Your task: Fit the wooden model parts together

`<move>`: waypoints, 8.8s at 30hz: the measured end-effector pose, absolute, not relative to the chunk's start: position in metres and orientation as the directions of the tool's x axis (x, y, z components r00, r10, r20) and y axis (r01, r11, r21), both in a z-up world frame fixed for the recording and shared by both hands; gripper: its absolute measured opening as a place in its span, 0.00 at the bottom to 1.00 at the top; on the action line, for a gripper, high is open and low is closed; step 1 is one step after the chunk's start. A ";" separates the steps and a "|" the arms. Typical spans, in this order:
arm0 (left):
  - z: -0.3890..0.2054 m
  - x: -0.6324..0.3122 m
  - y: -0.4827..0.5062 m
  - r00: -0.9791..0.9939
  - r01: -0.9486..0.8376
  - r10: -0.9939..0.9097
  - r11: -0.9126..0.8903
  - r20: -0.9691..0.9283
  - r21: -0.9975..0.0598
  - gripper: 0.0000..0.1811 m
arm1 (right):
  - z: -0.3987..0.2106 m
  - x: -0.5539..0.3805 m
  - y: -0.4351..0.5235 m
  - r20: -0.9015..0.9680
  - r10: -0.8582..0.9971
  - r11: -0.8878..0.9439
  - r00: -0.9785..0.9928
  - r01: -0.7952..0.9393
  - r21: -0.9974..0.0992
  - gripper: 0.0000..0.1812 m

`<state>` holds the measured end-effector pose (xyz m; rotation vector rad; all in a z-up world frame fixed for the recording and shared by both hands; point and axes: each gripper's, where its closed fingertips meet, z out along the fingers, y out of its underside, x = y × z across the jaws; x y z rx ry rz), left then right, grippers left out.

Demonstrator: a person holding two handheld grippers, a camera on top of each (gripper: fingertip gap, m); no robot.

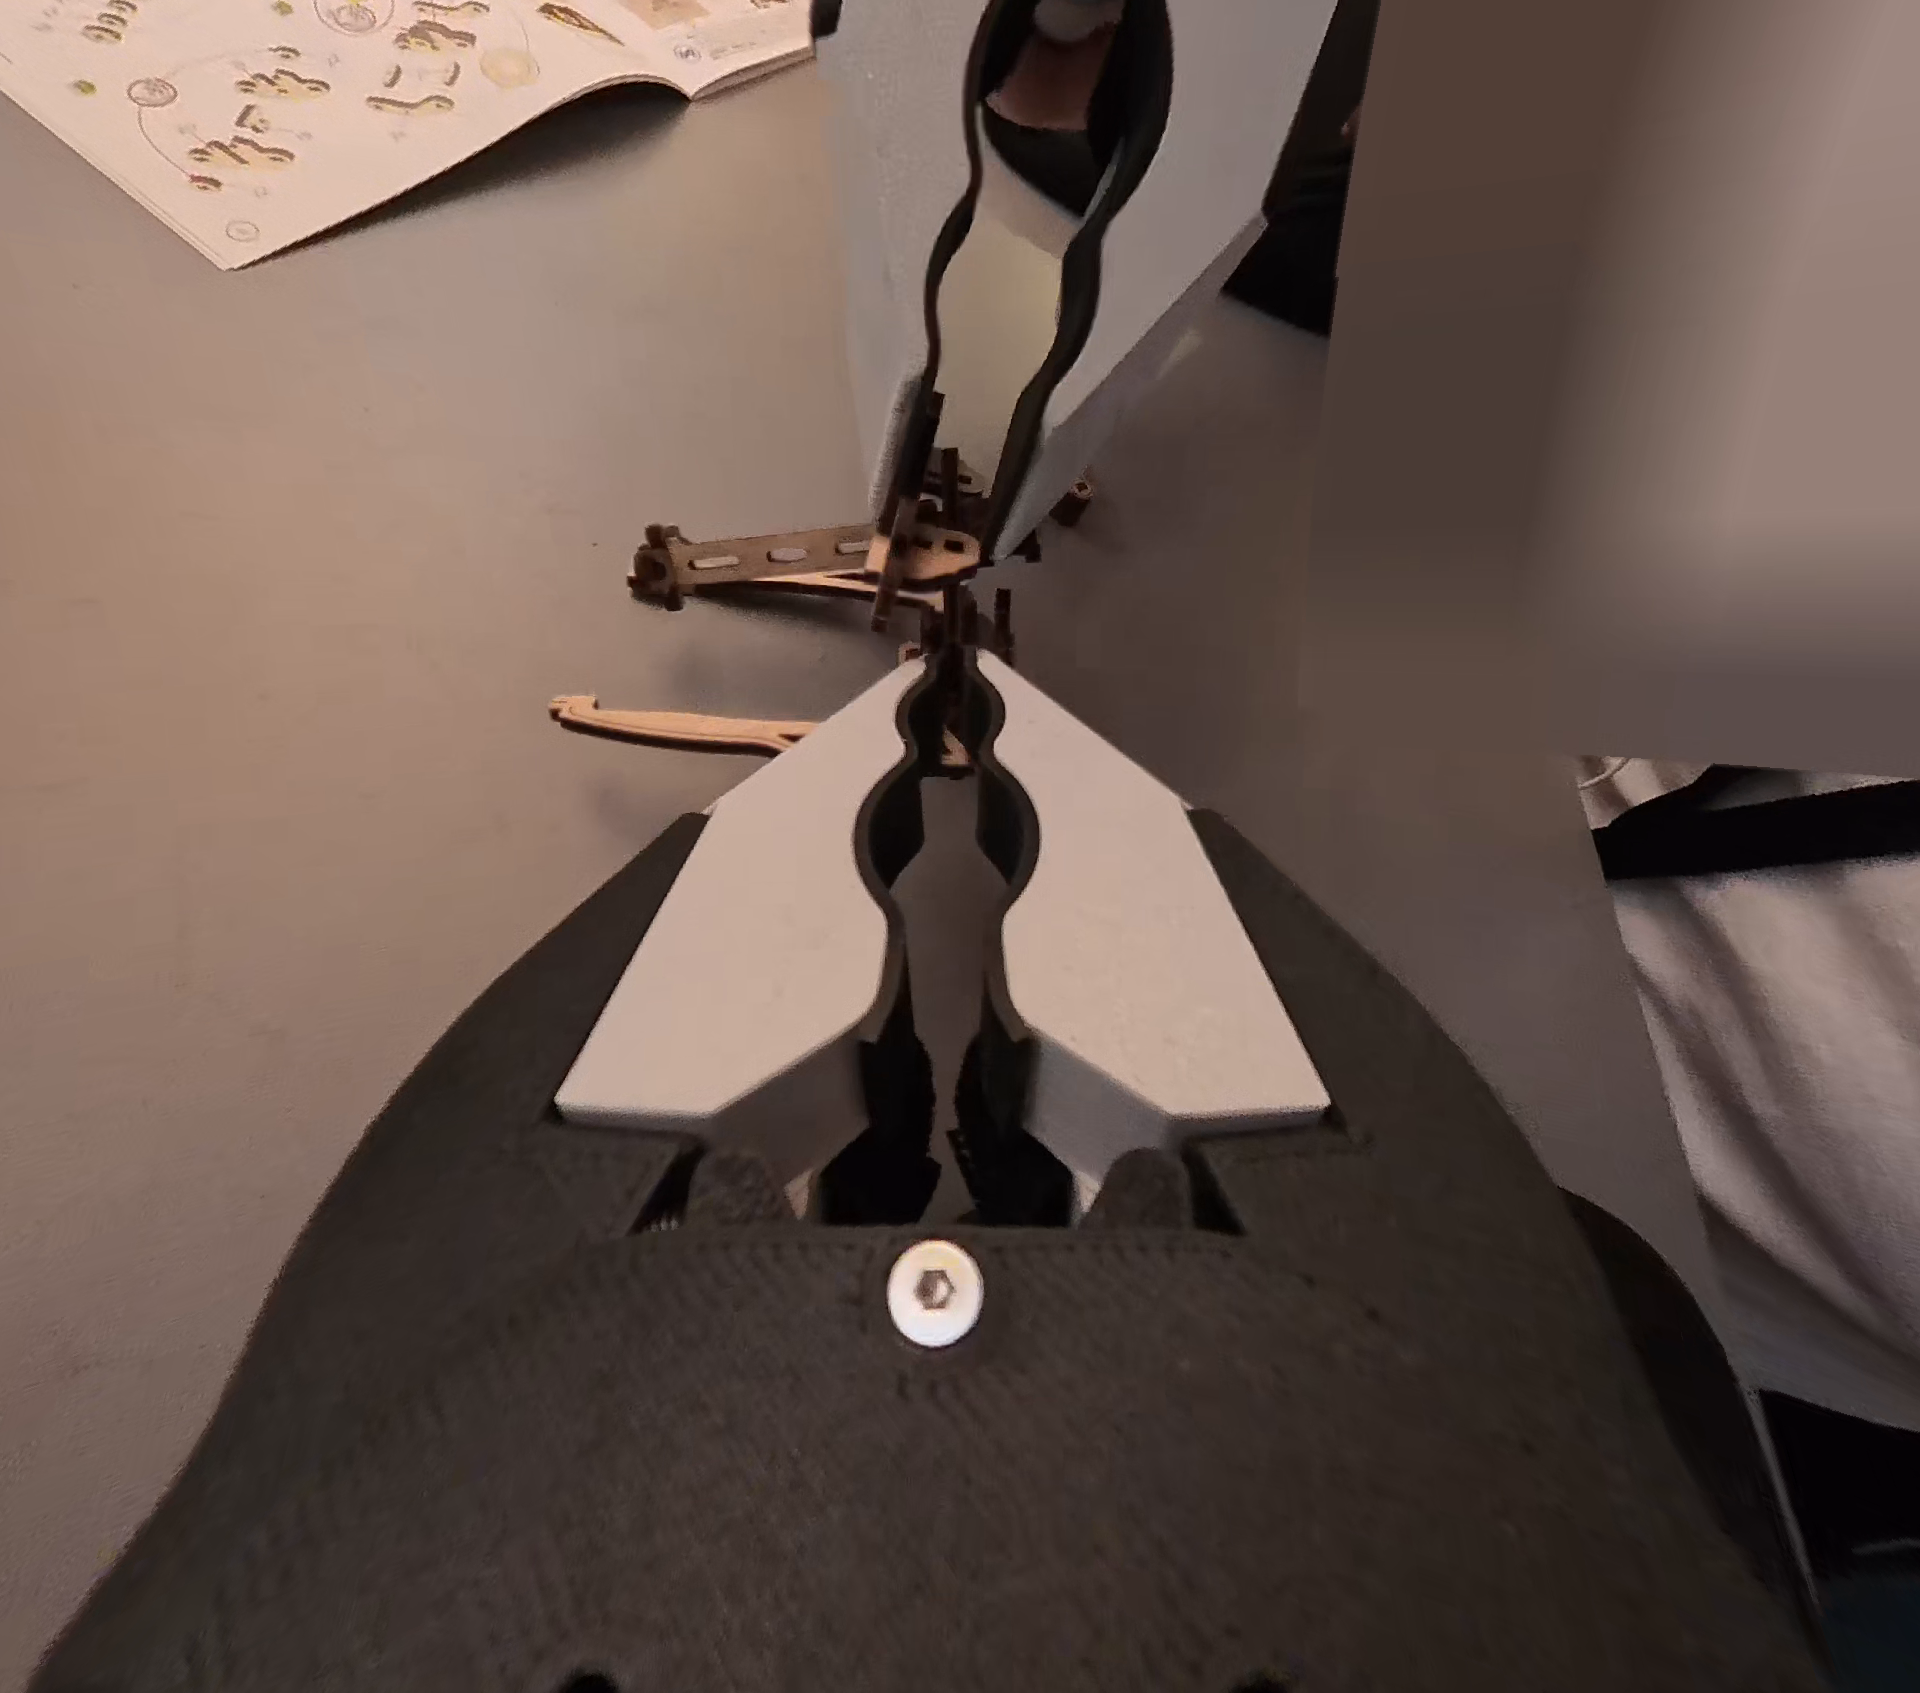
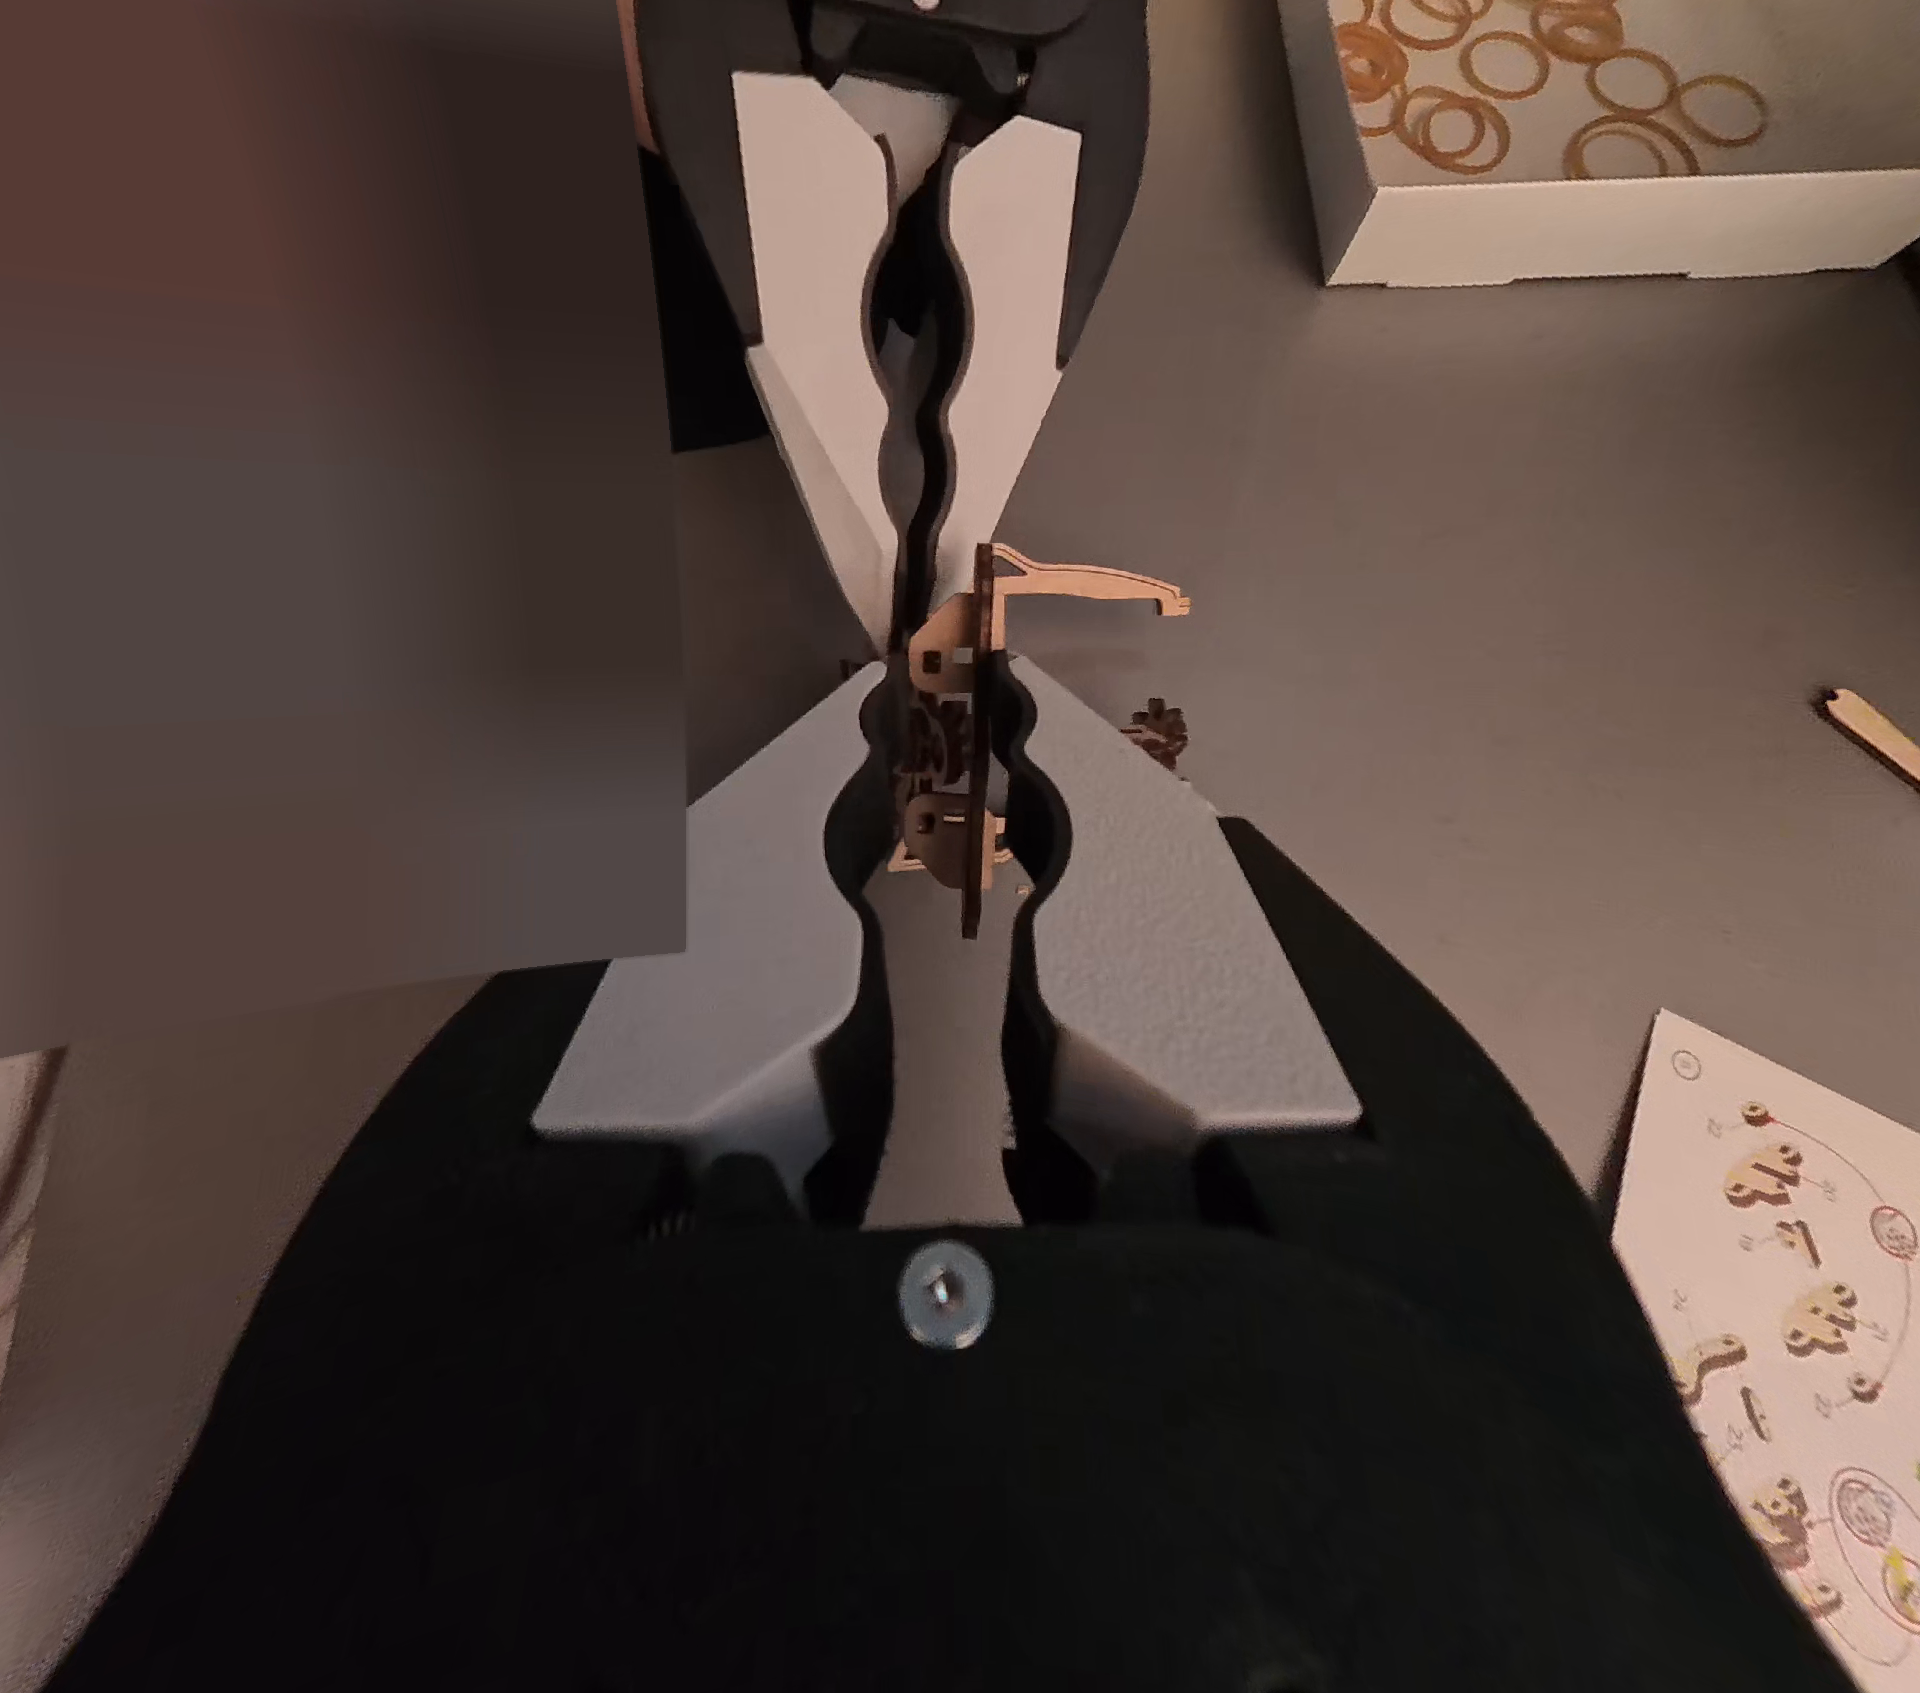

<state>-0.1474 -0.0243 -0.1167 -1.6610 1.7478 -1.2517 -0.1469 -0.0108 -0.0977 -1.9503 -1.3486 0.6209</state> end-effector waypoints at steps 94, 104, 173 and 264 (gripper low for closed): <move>-0.118 -0.146 -0.029 -0.214 -0.549 -0.965 -0.008 0.149 -0.836 0.00 | -0.101 -0.146 -0.019 -0.302 0.873 -0.482 0.384 0.575 -0.661 0.08; -0.118 -0.146 -0.028 -0.201 -0.555 -0.970 -0.001 0.135 -0.832 0.00 | -0.101 -0.147 -0.017 -0.200 0.878 -0.441 0.435 0.572 -0.692 0.08; -0.119 -0.145 -0.029 -0.203 -0.561 -0.975 0.044 0.086 -0.827 0.00 | -0.101 -0.148 -0.020 -0.059 0.889 -0.380 0.453 0.661 -0.647 0.08; -0.118 -0.141 -0.027 -0.198 -0.533 -0.979 0.069 0.045 -0.843 0.00 | -0.097 -0.145 -0.019 -0.353 0.879 -0.475 0.322 0.507 -0.720 0.10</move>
